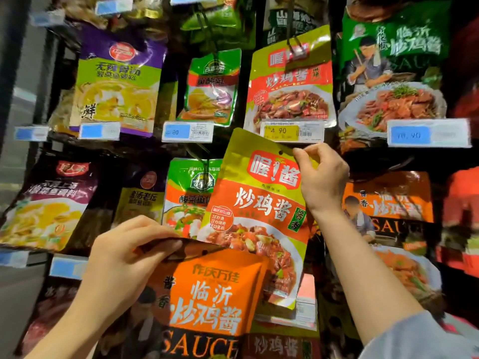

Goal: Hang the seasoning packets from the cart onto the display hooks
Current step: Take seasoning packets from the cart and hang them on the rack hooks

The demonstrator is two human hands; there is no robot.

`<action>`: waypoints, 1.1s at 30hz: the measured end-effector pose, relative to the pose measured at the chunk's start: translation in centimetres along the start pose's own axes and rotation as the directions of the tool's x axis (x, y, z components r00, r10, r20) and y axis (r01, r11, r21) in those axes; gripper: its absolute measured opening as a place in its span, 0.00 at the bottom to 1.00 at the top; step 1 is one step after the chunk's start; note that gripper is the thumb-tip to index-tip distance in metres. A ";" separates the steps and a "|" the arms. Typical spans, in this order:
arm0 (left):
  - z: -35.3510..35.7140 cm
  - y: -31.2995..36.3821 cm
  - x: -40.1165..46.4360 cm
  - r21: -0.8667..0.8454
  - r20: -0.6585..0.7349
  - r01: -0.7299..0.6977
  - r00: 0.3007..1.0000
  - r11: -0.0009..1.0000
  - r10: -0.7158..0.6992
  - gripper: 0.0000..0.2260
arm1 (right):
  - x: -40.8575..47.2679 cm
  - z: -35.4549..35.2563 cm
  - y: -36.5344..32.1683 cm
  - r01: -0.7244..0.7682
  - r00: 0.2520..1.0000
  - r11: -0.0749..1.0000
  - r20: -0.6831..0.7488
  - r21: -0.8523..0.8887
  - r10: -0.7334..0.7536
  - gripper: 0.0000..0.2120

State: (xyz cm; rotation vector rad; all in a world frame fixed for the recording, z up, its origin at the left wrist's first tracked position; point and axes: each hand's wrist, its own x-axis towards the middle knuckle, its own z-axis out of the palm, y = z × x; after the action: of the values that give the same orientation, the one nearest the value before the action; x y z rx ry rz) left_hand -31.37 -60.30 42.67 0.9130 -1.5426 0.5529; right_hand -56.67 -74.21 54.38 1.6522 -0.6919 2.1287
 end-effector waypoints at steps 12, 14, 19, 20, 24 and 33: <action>1.4 -0.4 0.4 -0.022 -0.002 -0.013 1.000 1.000 0.013 0.05 | 0.4 1.0 -0.8 -0.249 0.968 0.964 0.035 0.090 0.247 0.10; 1.5 -0.4 0.5 -0.013 -0.008 -0.015 1.000 1.000 0.014 0.06 | 0.7 1.2 -0.5 -0.305 0.952 0.944 0.074 0.122 0.298 0.10; 1.8 -0.2 0.8 -0.051 0.013 0.000 1.000 0.999 0.001 0.06 | 1.2 0.7 0.1 -0.509 0.858 0.772 0.301 0.382 0.417 0.04; 2.0 -0.1 1.0 -0.057 0.018 0.000 1.000 0.998 0.001 0.06 | 1.3 0.5 0.1 -0.532 0.843 0.744 0.337 0.404 0.419 0.03; 2.8 0.7 2.3 -0.101 0.012 0.003 1.000 0.995 -0.001 0.06 | 1.9 0.1 0.0 -0.611 0.789 0.622 0.441 0.489 0.427 0.07; 3.6 1.9 3.4 -0.120 -0.006 -0.005 1.000 0.993 0.004 0.08 | 3.0 0.2 0.3 -0.648 0.762 0.543 0.451 0.535 0.465 0.10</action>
State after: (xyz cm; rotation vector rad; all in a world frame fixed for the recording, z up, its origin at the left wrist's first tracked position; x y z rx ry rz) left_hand -34.98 -62.81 45.56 0.8155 -1.5561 0.4602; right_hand -57.43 -74.68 57.30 2.3706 -0.6248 2.9072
